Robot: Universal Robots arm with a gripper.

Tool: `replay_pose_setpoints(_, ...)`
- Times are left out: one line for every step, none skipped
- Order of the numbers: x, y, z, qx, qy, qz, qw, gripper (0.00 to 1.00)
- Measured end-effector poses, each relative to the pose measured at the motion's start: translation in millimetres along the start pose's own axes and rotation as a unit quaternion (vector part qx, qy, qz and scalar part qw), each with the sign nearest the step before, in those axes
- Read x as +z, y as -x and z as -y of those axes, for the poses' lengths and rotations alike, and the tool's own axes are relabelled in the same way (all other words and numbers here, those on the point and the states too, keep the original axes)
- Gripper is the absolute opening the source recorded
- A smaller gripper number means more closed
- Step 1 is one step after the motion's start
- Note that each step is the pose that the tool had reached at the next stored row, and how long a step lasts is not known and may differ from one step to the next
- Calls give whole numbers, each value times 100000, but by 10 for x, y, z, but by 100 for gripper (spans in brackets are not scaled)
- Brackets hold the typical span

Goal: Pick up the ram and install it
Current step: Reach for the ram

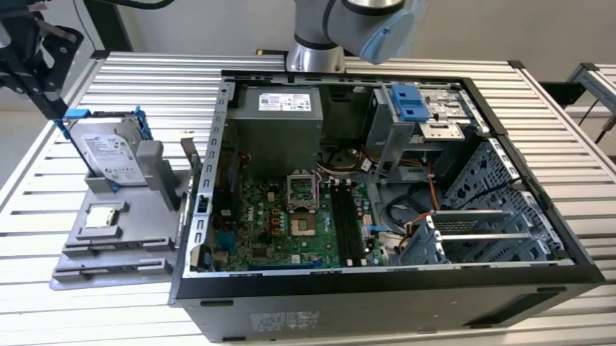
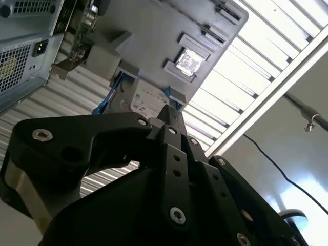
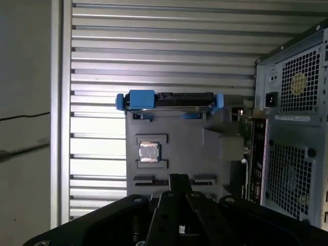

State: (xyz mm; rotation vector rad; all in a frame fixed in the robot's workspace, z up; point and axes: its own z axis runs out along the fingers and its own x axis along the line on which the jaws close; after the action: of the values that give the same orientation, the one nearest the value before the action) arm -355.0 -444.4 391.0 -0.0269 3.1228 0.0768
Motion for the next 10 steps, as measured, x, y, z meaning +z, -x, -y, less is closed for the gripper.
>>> replay_pose_setpoints(-2,0,39,-2,-1,-14,100000,0)
replay_pose_setpoints(-4,-1,83,-1,1,-31,100000,0)
replay_pose_setpoints(-6,-1,122,5,-1,-51,100000,0)
replay_pose_setpoints(-8,-1,165,7,3,-73,100000,0)
replay_pose_setpoints(-8,-1,183,-50,5,-66,100000,0)
replay_pose_setpoints(-9,-1,192,-211,3,-79,100000,0)
replay_pose_setpoints(-11,-1,214,-267,3,-90,100000,0)
replay_pose_setpoints(-11,-2,246,-271,11,-86,100000,0)
replay_pose_setpoints(-13,-2,281,-270,7,-105,100000,0)
replay_pose_setpoints(-14,-2,318,-267,7,-108,100000,0)
